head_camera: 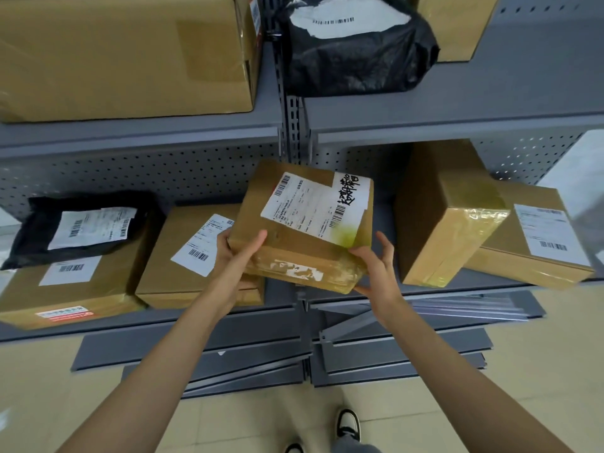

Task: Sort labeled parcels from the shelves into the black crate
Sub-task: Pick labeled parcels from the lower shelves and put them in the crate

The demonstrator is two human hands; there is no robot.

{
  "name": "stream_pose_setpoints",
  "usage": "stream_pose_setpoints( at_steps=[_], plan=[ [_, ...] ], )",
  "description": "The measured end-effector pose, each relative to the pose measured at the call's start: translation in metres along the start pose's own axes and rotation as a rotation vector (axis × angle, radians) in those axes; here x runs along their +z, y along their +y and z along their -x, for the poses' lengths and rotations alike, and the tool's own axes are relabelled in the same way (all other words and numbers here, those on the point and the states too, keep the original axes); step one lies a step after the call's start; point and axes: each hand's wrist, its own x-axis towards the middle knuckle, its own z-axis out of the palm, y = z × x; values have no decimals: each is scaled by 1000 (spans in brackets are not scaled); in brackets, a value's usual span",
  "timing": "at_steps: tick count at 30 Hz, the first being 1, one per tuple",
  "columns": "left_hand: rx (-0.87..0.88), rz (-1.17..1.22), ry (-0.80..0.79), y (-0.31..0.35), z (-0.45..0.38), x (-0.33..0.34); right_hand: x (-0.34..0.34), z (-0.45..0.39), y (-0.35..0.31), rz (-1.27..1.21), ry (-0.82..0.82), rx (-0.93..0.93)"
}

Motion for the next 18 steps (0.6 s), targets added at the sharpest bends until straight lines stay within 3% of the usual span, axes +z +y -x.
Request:
stream_pose_setpoints(
  at_steps=[5, 10, 18],
  plan=[
    [65, -4, 93, 27, -20, -8, 4, 11, 11, 73, -136, -5],
    [148, -83, 21, 40, -38, -38, 5, 13, 11, 135, -132, 74],
    [48, -201, 104, 31, -56, -80, 30, 18, 26, 183, -214, 87]
  ],
)
